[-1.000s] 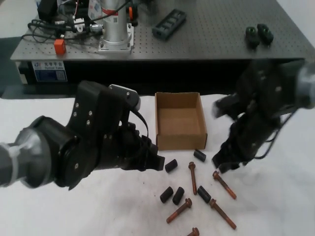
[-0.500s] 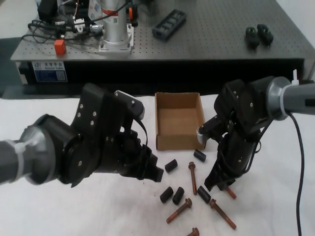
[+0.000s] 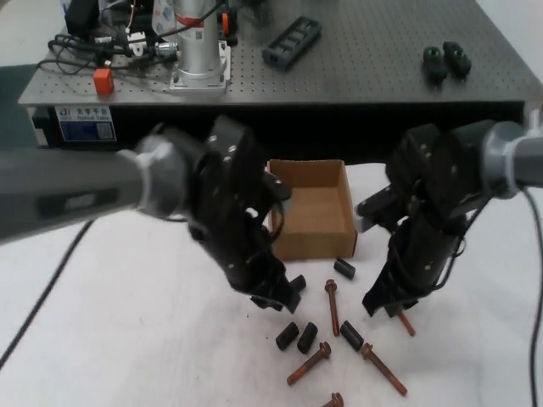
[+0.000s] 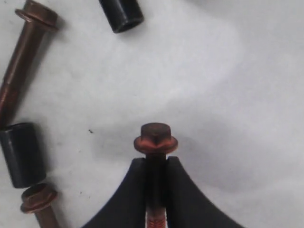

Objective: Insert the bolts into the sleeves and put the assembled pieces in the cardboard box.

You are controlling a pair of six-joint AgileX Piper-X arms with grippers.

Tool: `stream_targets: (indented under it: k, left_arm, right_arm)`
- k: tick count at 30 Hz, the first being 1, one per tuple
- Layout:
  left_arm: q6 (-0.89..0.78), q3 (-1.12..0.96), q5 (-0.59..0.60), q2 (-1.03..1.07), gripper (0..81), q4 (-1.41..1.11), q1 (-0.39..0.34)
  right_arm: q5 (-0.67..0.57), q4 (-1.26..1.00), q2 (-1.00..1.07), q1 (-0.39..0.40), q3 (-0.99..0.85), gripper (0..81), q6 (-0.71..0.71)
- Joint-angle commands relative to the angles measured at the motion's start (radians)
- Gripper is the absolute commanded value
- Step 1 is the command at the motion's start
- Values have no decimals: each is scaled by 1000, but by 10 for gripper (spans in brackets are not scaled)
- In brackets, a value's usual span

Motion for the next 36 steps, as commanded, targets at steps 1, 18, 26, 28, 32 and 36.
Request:
stream_targets:
  k: [1, 18, 26, 28, 32, 36]
  left_arm:
    - [0, 38, 18, -42, 267, -21, 22]
    - [63, -78, -117, 101, 267, 177, -55]
    - [47, -78, -115, 126, 155, 142, -56]
    - [47, -78, -115, 126, 25, 136, -56]
    - [-5, -79, -110, 102, 7, 101, -56]
    - [-84, -55, -110, -5, 7, 36, -37]
  right_arm:
    - [-18, 4, -114, -12, 33, 22, 14]
    - [-67, -5, -264, -25, 111, 22, 27]
    - [-81, -5, -269, -25, 111, 22, 44]
    - [-126, -5, -283, -25, 111, 22, 44]
    - [-252, -27, -341, -25, 111, 22, 88]
    - [-325, -104, -428, -25, 139, 22, 163]
